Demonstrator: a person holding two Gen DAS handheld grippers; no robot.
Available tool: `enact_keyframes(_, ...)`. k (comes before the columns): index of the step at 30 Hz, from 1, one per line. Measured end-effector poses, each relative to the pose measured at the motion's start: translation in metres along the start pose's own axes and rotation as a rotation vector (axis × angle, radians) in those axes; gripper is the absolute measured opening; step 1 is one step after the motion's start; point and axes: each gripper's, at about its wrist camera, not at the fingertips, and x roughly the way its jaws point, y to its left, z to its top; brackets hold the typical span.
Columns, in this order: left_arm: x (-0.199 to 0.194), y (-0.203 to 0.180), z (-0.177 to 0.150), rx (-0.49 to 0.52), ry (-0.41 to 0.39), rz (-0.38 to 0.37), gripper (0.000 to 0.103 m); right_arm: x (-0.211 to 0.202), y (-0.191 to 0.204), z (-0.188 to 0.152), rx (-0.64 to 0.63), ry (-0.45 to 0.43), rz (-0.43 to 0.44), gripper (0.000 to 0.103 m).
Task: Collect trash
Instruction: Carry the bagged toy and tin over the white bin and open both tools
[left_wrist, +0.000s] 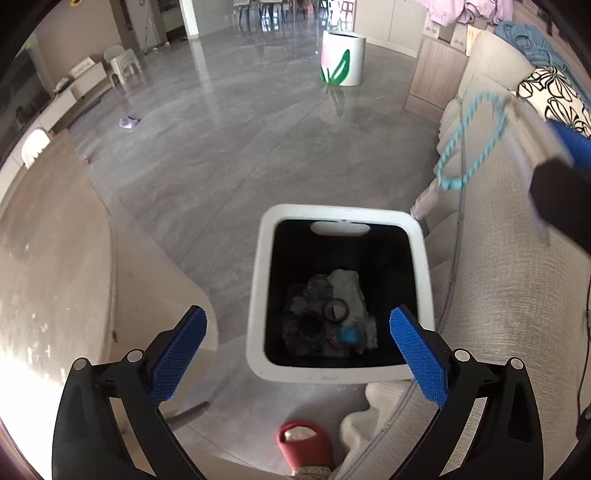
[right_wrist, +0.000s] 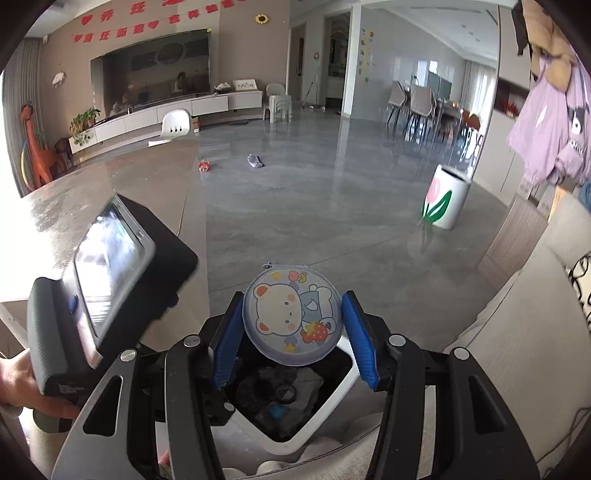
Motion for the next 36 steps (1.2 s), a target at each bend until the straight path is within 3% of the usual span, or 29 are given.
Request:
enact_keyframes(12,-0.019,0.050,-0.011,-0.147,-0.066,0.074,0.098,0.044,0.002,-0.014,0.020,0.059,0.047,0.054)
enact_keyframes(19,-0.030,0.061,-0.013,-0.181,-0.095,0.063,0.098,0.071,0.002,-0.025,0.016,0.120,0.046,0.055)
enact_keyframes(22,-0.030,0.060,-0.013,-0.184,-0.096,0.053,0.098,0.074,0.004,-0.025,0.003,0.140,0.060,0.099)
enact_keyframes(27,-0.035,0.060,-0.012,-0.193,-0.109,0.039,0.098,0.077,0.001,-0.026,-0.017,0.195,0.038,0.099)
enact_keyframes(36,-0.063,0.066,-0.014,-0.225,-0.157,0.042,0.098,0.039,0.002,0.000,0.006,0.073,0.050,0.099)
